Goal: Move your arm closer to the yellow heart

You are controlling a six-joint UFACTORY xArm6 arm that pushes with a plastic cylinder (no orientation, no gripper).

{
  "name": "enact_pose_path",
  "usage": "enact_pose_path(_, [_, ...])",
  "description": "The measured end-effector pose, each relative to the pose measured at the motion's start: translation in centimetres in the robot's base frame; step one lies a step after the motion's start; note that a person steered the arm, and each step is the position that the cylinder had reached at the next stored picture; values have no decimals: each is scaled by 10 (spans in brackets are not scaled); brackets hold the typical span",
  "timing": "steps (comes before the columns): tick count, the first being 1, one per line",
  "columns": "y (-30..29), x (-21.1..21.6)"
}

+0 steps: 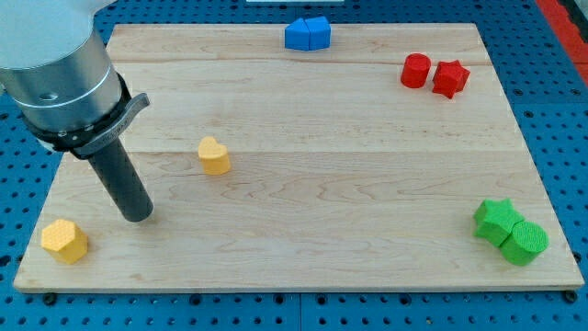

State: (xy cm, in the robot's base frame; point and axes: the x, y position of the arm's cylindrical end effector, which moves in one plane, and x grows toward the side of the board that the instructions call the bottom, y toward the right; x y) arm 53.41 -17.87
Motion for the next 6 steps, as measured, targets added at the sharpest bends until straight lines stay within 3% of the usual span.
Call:
enact_pose_path(3, [13,-2])
enact_pose_path(6, [52,-51])
